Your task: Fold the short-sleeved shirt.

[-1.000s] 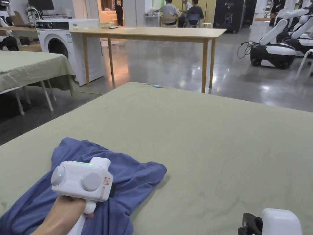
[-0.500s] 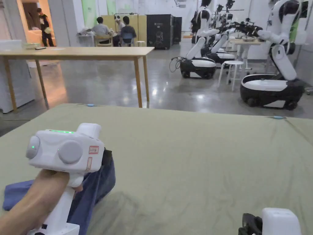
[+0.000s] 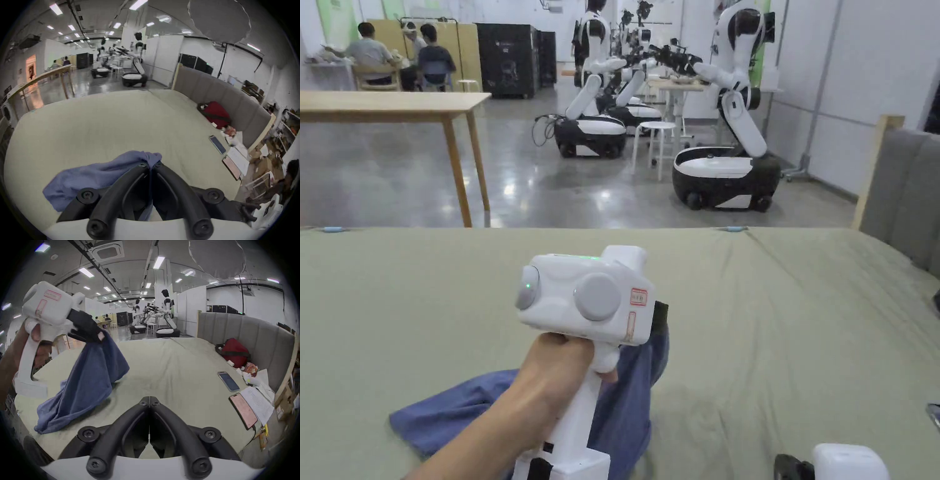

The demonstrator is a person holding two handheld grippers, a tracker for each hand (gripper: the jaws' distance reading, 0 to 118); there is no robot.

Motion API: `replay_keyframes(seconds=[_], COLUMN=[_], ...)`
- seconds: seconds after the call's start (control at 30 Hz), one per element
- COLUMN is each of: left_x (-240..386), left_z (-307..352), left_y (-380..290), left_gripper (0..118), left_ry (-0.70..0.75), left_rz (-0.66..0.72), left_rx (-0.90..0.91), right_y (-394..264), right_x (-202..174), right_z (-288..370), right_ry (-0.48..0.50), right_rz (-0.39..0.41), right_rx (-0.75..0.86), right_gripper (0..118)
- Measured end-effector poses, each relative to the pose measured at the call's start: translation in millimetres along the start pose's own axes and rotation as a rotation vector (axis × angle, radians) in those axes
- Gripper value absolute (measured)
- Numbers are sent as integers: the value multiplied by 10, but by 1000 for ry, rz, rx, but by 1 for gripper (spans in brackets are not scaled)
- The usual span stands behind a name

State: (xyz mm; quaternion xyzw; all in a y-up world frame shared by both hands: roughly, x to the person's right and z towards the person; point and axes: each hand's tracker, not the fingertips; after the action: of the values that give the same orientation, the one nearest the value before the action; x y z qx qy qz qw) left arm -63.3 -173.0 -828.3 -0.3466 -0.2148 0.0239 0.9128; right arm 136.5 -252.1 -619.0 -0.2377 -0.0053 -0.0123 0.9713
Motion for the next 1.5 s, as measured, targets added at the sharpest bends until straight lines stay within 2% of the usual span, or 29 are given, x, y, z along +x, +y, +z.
replay_keyframes(seconds=[0.1,0.2,0.23,0.27,0.3,0.33,0.4,0.6,0.63,0.67,0.7,0.73,0.9,1.0,1.23,1.37,1.5], left_x=[-12,-155,-215,-252,-220,-240,-307,-476,-507,-536,-557,-578,-459,-588,-956,-1363,-1990], left_z=[-506,-933,-1002,-1023,-964,-919,-757,527,814,1103,1363,1625,2685,2952,3127,2979,2520], left_y=[-236,-556,-646,-714,-780,-810,-866,-1093,-1207,-1344,-1484,-1629,-2192,-2309,-2405,-2379,-2367], left_gripper=[0,0,8,28,85,118,107,95,84,62,17,4,4,4,4,4,4], left_ry=[41,80,79,85,91,96,101,243,281,310,336,370,612,684,697,631,483], left_rz=[-18,25,36,30,17,6,30,16,27,40,49,56,74,134,168,225,352], left_rx=[-102,-214,-220,-206,-192,-192,-145,100,161,234,284,349,557,527,458,325,81], right_y=[-61,-131,-147,-162,-168,-165,-154,-82,-72,-67,-60,-51,-30,-22,-12,-33,-86], right_x=[83,103,102,93,88,77,53,-87,-119,-149,-170,-198,-397,-512,-687,-747,-791], right_z=[-99,-198,-230,-245,-252,-259,-248,-14,35,101,145,202,450,571,655,617,490], right_ry=[-16,-22,-25,-24,-22,-22,-21,4,6,13,21,31,24,23,64,76,96], right_rz=[-11,-11,-9,-6,-5,-3,0,32,35,34,30,27,65,66,65,73,76], right_rx=[-26,-55,-65,-73,-76,-78,-76,-22,-15,-2,7,19,97,116,123,117,80], right_gripper=[1,0,1,1,1,1,1,1,1,1,1,1,1,1,1,1,1])
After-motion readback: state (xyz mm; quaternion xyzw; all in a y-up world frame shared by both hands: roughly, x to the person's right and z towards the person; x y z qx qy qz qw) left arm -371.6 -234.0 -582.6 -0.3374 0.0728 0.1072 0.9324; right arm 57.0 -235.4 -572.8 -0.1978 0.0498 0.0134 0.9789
